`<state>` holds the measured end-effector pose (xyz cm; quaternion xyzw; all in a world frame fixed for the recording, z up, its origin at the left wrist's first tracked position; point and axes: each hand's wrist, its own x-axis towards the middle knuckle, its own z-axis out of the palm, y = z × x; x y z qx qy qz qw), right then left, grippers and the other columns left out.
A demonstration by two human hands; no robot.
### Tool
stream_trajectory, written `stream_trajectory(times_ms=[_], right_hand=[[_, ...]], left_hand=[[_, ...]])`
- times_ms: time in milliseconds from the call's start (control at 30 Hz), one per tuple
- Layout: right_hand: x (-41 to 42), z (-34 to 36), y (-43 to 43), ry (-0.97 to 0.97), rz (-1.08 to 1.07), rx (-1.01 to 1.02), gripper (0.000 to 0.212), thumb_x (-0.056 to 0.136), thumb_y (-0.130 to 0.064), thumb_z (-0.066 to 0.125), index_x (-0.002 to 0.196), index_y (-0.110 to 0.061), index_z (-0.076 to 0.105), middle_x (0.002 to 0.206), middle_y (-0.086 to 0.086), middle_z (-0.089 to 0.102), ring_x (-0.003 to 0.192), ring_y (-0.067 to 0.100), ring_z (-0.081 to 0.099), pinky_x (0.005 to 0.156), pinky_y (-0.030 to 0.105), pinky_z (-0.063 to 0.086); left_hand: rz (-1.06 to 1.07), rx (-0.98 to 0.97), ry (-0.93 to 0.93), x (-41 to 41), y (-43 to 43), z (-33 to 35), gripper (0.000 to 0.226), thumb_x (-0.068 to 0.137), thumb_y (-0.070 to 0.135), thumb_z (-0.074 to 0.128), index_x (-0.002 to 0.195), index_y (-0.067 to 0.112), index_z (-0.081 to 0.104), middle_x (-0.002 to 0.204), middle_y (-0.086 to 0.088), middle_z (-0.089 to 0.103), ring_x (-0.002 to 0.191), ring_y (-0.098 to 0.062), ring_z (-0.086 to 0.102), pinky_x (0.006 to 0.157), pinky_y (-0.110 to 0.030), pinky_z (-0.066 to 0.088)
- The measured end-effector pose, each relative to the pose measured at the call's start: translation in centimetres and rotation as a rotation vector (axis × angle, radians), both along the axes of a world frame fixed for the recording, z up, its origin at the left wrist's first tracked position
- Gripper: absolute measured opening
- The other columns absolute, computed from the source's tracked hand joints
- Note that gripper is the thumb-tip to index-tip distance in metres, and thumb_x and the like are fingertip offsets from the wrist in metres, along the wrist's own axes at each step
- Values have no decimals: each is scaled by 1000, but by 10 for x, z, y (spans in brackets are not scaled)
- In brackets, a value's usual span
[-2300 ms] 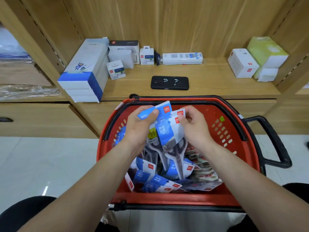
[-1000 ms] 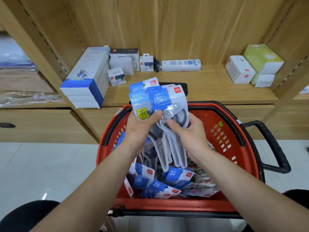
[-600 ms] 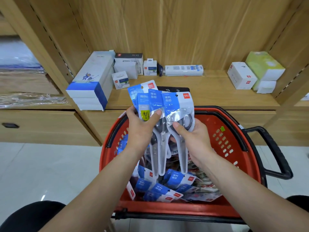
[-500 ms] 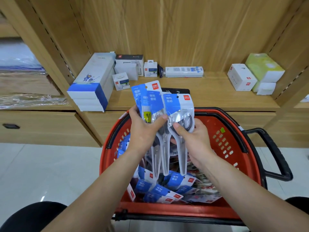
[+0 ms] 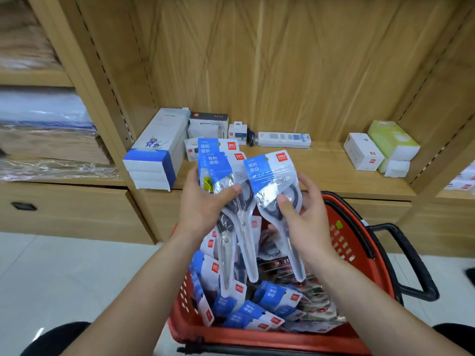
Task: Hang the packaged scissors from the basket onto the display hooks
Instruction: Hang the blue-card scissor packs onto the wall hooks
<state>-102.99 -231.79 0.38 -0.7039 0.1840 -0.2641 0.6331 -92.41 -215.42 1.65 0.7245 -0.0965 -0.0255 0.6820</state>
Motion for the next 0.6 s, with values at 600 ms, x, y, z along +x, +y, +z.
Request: stream_trajectory(times_ms=[600], right_hand=[[150, 156, 80, -266, 143, -338, 67, 92, 5, 65, 148, -28, 49, 147, -9, 56, 135, 9, 54, 116, 42, 44]], left_hand=[[249, -233, -161, 69, 123, 90, 47, 75, 12, 92, 110, 24, 62, 100, 7, 78, 84, -3, 74, 73, -23, 56]])
